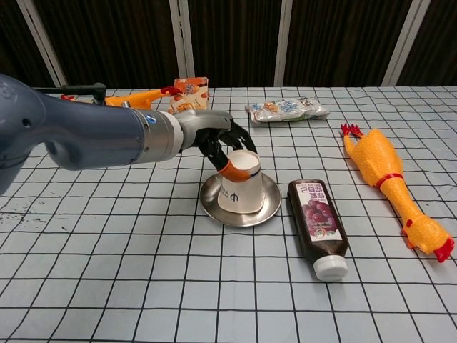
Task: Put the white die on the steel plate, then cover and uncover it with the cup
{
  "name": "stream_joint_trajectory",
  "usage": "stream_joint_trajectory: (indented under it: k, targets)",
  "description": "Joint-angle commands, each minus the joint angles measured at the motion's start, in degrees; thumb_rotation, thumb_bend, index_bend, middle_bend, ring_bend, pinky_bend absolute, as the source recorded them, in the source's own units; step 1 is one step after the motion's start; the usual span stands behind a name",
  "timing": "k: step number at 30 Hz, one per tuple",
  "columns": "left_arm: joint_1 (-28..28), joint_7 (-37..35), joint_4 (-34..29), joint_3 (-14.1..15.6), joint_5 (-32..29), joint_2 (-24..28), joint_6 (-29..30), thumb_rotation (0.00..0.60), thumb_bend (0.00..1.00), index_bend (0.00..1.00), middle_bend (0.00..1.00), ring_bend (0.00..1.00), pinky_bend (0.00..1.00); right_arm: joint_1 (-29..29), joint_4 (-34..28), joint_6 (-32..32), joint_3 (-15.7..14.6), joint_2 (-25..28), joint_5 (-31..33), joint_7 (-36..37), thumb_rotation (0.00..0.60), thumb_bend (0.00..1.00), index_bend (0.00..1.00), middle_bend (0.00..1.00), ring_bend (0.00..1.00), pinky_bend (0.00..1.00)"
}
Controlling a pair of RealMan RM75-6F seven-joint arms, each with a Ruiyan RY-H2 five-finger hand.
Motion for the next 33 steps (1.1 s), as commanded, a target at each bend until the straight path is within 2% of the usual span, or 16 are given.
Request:
stream_joint_trajectory:
  k: [1,3,5,8,10,13,15,16,18,20,21,23,25,26,29,33]
  targets:
    - [1.3,-4.3,-2.0,-2.5,-4.9,1.4,-5.8,0.6,0.57,0.4,0.35,0.03,0.0,0.0,0.1,-0.1,0.0,0.0,0.1,-0.1,0.6,0.21,0.12,0.09,0.07,0.0]
    - [0.9,-4.1,-1.0,-2.4,-5.0,1.8,-5.4,0.6,0.57,0.4,0.35,0.03,0.0,0.0,0.0,-0.2,-0.1,0.0,0.1,-0.1,0.6,0.21,0.12,0.09,0.07,0.0]
    - [-0.7,1.2,1.3,0.7,-1.5,0.7,0.8,0.6,0.57,0.4,0.35,0.03,0.0,0.0,-0.1,-0.1,-0.1,0.0,0.0,-0.1,0.6,0.21,0.12,0.09,0.07,0.0]
    - [-1.1,4.6,2.3,2.7,0.6,-1.3,6.5,0.6,0.57,0.4,0.35,0.03,0.0,-0.1,-0.2,0.0,0.0,0.1,0.0,0.0,0.6,0.21,0.12,0.09,0.07,0.0]
    - [-1.0,5.2,2.5,3.0,1.3,-2.0,8.0,0.6,0.57,0.4,0.35,0.03,0.0,-0.1,-0.1,-0.1,-0.1,0.1,0.1,0.0,0.6,0.21,0.12,0.09,0.07,0.0]
    - [-0.4,3.7,1.5,2.0,0.9,-2.1,6.7,0.6,0.57,0.4,0.35,0.03,0.0,0.0,-0.1,-0.2,-0.1,0.1,0.1,0.0,0.6,0.21,0.12,0.09,0.07,0.0]
    - [0.7,-0.4,0.2,-0.7,-2.4,-1.4,3.5,0.6,0.57,0.4,0.35,0.03,0.0,0.0,-0.2,-0.2,-0.1,0.1,0.2,-0.1,0.6,0.21,0.12,0.09,0.07,0.0]
    - [0.7,-0.7,0.2,-1.0,-2.8,-1.2,3.1,0.6,0.57,0.41,0.35,0.03,0.0,0.0,-0.2,-0.2,-0.1,0.1,0.2,-0.1,0.6,0.21,0.12,0.09,0.07,0.0]
    - [0.2,1.2,1.3,0.0,-1.7,-1.0,4.2,0.6,0.57,0.42,0.35,0.03,0.0,-0.1,-0.3,-0.1,-0.1,0.1,0.1,-0.1,0.6,0.21,0.12,0.09,0.07,0.0]
    - [-1.2,7.2,3.6,3.5,2.2,-1.9,9.1,0.6,0.57,0.42,0.36,0.03,0.0,-0.1,-0.3,0.0,-0.1,0.2,0.0,-0.1,0.6,0.21,0.12,0.09,0.07,0.0]
    - [-1.3,8.5,3.8,4.2,2.7,-2.4,10.0,0.6,0.57,0.41,0.35,0.03,0.0,-0.1,-0.4,0.0,-0.1,0.2,0.0,-0.1,0.6,0.21,0.12,0.09,0.07,0.0]
    - [-0.5,6.0,2.3,2.4,0.7,-2.5,8.7,0.6,0.58,0.42,0.35,0.03,0.0,-0.2,-0.3,0.0,-0.1,0.2,0.1,0.0,0.6,0.21,0.12,0.09,0.07,0.0]
    - [0.7,1.7,0.7,-0.9,-1.9,-2.0,6.5,0.6,0.59,0.43,0.35,0.03,0.0,-0.1,-0.3,-0.2,-0.1,0.2,0.2,0.0,0.6,0.21,0.12,0.09,0.07,0.0]
    - [0.7,1.7,0.9,-1.0,-1.6,-1.9,6.7,0.6,0.59,0.43,0.35,0.03,0.0,-0.1,-0.3,-0.2,-0.1,0.2,0.2,0.0,0.6,0.21,0.12,0.09,0.07,0.0]
    - [-0.1,5.5,2.7,2.0,4.1,-2.4,9.0,0.6,0.59,0.41,0.35,0.03,0.0,-0.1,-0.3,-0.2,-0.2,0.2,0.1,-0.1,0.6,0.21,0.12,0.09,0.07,0.0]
    - [1.5,-0.1,0.5,-0.6,4.7,-2.4,6.2,0.6,0.59,0.42,0.35,0.03,0.0,-0.2,-0.3,0.0,-0.1,0.3,0.2,-0.1,0.6,0.21,0.12,0.09,0.07,0.0]
